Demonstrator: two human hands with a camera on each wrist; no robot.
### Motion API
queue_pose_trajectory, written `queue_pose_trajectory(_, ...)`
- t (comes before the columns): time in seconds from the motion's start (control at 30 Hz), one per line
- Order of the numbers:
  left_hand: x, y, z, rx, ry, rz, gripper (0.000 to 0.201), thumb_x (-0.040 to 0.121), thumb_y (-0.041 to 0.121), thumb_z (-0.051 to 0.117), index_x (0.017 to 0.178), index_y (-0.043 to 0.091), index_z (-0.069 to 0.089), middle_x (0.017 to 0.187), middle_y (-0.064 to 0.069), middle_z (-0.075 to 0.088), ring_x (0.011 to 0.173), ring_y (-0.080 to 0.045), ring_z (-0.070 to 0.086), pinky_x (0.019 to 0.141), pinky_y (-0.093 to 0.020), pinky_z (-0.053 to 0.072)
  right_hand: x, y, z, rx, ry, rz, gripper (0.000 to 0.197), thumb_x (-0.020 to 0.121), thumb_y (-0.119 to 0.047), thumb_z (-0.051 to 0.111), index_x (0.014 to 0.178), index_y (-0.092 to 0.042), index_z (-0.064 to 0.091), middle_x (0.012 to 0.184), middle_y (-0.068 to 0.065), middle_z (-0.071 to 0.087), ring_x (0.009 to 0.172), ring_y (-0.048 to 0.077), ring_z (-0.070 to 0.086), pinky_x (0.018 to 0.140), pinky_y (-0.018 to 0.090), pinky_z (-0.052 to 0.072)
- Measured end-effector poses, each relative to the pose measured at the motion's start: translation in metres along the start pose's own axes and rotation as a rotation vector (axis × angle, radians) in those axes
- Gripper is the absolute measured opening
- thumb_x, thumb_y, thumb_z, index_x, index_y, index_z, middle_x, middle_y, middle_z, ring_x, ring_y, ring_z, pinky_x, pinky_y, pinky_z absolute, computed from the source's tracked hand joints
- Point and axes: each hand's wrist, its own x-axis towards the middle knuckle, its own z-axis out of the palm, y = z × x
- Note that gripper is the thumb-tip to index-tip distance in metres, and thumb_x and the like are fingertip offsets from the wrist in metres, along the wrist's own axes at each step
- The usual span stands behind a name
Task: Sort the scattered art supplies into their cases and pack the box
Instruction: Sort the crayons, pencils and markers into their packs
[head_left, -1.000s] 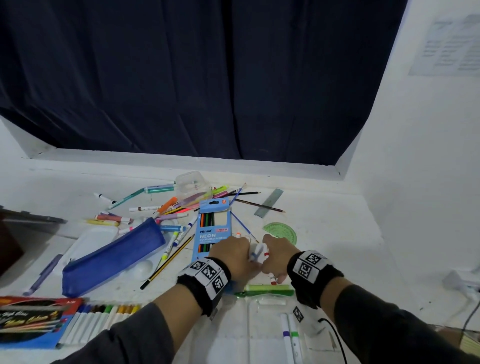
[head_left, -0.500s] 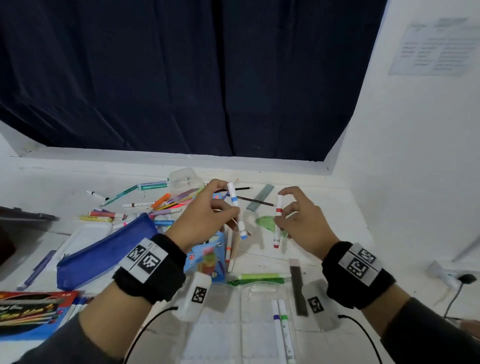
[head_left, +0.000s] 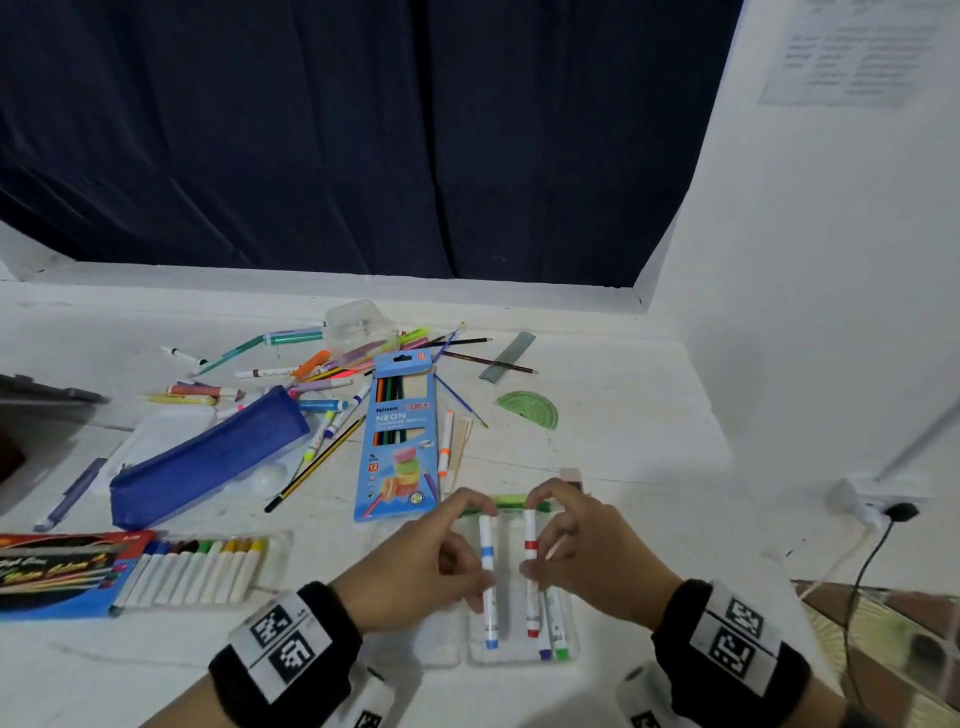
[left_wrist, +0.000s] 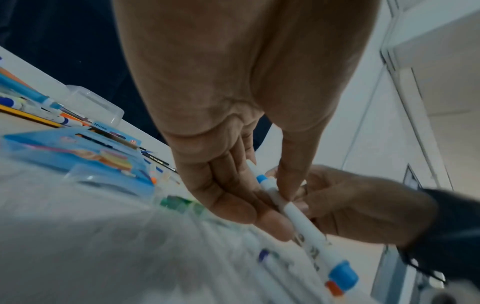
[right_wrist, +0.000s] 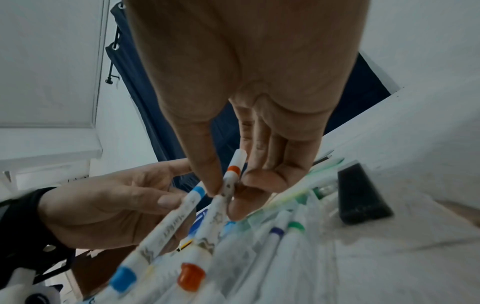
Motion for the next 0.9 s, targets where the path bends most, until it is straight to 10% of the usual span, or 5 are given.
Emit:
queue_pose_trajectory(0.27,0.003,-0.012,0.022,0.140,0.023,-0.001,0.043,0.091,0.024,0.071,0.124,0.035,0.046,0.078,0.000,0.076,0.063,-0.005,0.065,0.067,-0.021,0.051,-0.003,0.011,0.009,-0.137,-0.025,-0.021,0.049,0.069,-0.024,0.089,0.108,-0.024,0.059,0.075,-0.001,0.069,0.060,0.005,0.062,0.062,0.017,0.051)
queue_pose_trajectory(0.57,0.016,-0.015,0.024,0.193,0.068,-0.047,0.046,0.086,0.020,0.077,0.124,0.023,0.053,0.083,-0.004,0.076,0.067,-0.003,0.069,0.071,-0.015,0.054,0.002,0.009,0.009,-0.388,-0.132,-0.036,0.078,0.070,-0.040,0.086,0.136,-0.017,0.053,0.098,-0.009,0.052,0.075,-0.003,0.044,0.065,0.009,0.034)
queue_pose_trajectory(0.9,0.014,-0.002,0.021,0.530,-0.013,-0.091,0.073,0.072,0.049,0.084,0.134,0.025,0.054,0.110,0.004,0.062,0.098,-0.012,0.057,0.090,-0.029,0.049,0.001,0.002,0.010,-0.676,-0.203,-0.096,0.064,0.063,-0.058,0.082,0.109,-0.019,0.061,0.105,-0.005,0.047,0.094,0.013,0.046,0.080,0.025,0.041)
